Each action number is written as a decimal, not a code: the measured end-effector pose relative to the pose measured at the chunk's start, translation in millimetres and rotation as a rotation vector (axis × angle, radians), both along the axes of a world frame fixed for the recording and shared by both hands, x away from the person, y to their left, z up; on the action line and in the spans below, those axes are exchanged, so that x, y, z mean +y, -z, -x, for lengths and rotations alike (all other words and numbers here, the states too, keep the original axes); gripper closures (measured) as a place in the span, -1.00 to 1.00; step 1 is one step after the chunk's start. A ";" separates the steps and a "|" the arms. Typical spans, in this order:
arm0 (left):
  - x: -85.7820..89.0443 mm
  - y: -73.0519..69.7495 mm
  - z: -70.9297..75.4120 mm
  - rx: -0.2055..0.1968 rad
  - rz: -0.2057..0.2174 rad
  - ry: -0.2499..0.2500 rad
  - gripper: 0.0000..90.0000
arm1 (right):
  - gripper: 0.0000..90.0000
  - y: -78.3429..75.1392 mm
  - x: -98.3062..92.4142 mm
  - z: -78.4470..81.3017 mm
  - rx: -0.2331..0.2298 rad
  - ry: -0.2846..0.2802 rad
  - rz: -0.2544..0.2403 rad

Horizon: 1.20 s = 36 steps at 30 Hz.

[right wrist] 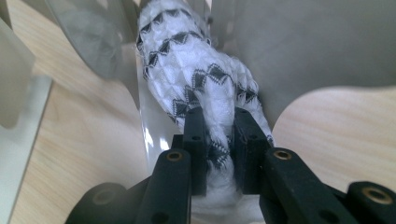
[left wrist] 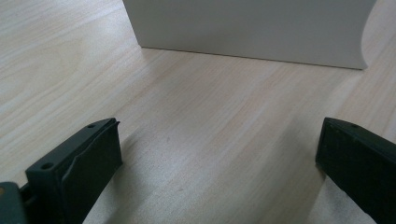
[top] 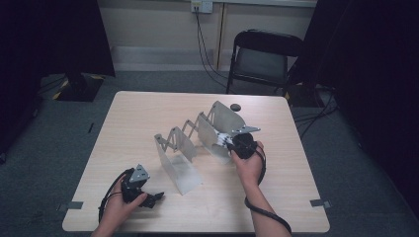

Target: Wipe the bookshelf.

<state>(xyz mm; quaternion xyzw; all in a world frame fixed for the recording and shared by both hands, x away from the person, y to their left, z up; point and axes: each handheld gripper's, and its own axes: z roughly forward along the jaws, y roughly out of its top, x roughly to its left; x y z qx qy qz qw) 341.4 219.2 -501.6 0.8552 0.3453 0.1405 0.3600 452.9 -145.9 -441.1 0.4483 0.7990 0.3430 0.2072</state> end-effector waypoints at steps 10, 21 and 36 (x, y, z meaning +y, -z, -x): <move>-0.1 0.0 -0.3 0.000 0.000 0.000 -1.00 | 0.72 -36.5 -1.7 -2.4 -0.082 0.022 -0.054; -0.2 0.0 -0.3 0.000 0.000 0.000 -1.00 | 0.72 -76.5 -9.8 2.5 -0.176 0.035 -0.115; -0.2 0.0 -0.3 0.000 0.000 0.000 -1.00 | 0.72 -71.3 -1.8 -0.6 -0.183 0.023 -0.101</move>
